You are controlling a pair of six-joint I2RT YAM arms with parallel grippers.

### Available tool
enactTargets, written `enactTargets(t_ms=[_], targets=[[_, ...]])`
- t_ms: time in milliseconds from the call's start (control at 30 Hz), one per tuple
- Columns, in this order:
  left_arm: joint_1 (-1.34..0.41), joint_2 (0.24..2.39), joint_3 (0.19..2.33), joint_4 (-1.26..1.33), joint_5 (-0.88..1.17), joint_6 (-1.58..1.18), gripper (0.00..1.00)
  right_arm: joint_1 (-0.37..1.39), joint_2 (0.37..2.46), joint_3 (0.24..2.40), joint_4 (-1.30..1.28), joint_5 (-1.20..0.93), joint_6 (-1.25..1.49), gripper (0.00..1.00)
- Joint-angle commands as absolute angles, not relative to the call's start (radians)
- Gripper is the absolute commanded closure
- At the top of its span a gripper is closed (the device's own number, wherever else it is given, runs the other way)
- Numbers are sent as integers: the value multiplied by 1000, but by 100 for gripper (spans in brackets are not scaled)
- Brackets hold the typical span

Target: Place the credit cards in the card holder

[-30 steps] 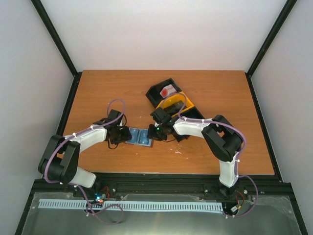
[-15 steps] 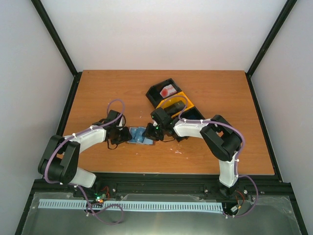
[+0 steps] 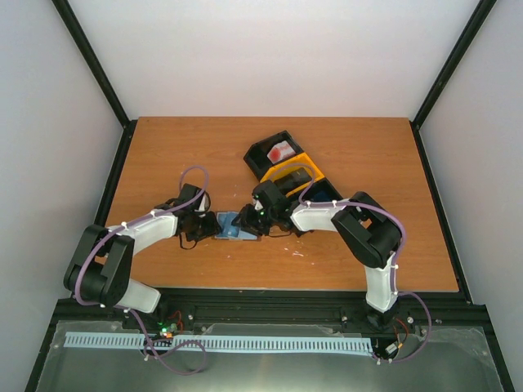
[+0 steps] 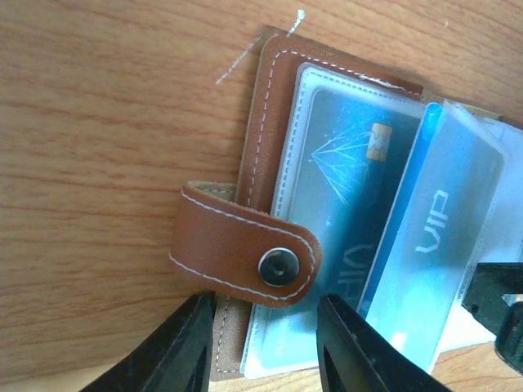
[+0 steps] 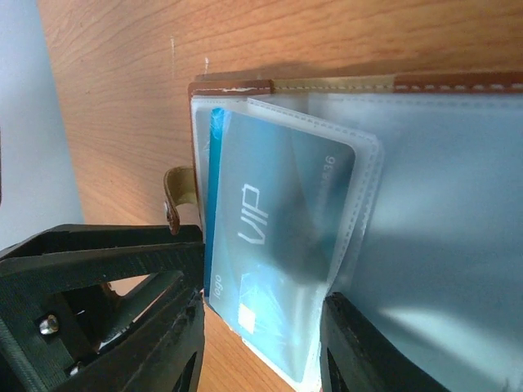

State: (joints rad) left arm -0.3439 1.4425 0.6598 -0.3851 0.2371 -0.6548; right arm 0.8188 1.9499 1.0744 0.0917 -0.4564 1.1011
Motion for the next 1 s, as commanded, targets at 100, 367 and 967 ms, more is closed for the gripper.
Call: enactTargets(t_ms=[100, 367, 967], targets=[[-347, 1493, 650, -417, 247, -643, 65, 826, 1963, 1117, -55, -385, 1117, 61], [-346, 1514, 661, -419, 246, -643, 66, 833, 1965, 1117, -50, -369, 1120, 64], [-347, 1508, 665, -419, 251, -640, 65, 833, 1923, 1129, -28, -361, 1059, 93]])
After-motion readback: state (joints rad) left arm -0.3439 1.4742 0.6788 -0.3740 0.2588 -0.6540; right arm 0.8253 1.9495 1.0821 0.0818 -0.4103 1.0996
